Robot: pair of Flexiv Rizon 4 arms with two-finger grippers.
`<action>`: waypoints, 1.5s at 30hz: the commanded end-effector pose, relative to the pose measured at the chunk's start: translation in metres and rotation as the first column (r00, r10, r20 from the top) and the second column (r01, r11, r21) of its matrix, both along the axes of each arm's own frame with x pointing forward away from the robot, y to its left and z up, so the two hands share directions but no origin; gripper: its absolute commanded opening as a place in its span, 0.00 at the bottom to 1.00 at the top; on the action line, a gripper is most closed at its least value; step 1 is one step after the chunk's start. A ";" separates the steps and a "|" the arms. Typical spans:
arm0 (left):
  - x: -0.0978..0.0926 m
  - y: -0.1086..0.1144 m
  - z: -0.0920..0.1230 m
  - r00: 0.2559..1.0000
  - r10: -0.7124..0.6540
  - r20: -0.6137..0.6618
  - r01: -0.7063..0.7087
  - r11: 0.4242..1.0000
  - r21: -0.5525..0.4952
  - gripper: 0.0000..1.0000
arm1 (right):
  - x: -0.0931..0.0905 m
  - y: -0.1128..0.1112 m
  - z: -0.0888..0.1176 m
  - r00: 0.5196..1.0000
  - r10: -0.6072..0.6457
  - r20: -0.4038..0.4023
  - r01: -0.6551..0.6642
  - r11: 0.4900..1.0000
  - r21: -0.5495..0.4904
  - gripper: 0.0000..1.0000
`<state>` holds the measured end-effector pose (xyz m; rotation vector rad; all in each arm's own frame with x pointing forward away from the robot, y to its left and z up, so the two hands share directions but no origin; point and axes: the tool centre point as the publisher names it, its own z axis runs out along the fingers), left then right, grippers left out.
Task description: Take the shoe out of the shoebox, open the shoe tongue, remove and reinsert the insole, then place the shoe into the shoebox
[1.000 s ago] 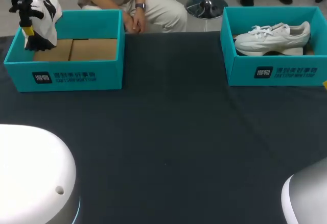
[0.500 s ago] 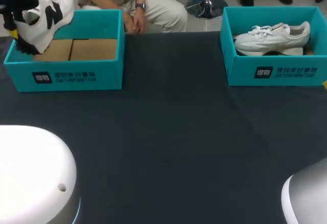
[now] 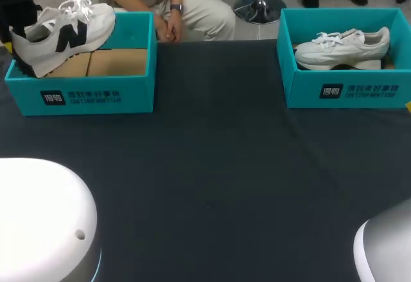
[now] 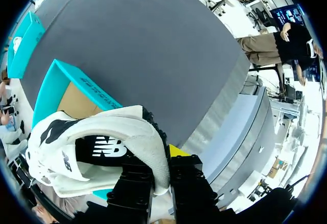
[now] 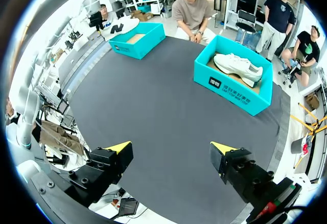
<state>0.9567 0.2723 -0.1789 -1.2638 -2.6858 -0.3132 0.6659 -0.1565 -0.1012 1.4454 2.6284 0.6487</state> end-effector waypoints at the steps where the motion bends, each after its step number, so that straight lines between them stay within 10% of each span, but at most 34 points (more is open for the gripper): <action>1: -0.003 0.001 0.001 1.000 -0.002 0.008 0.002 1.000 0.000 0.00 | 0.003 0.000 0.002 1.000 0.002 -0.008 -0.002 1.000 -0.002 1.00; 27: 0.011 0.007 0.005 0.985 -0.156 0.067 0.156 0.988 0.007 0.00 | 0.003 0.000 0.002 1.000 0.002 -0.008 -0.002 1.000 -0.002 1.00; 45: 0.037 0.033 0.008 0.728 -0.678 0.101 0.676 0.735 0.058 0.00 | 0.003 0.000 0.002 1.000 0.002 -0.008 -0.002 1.000 -0.002 1.00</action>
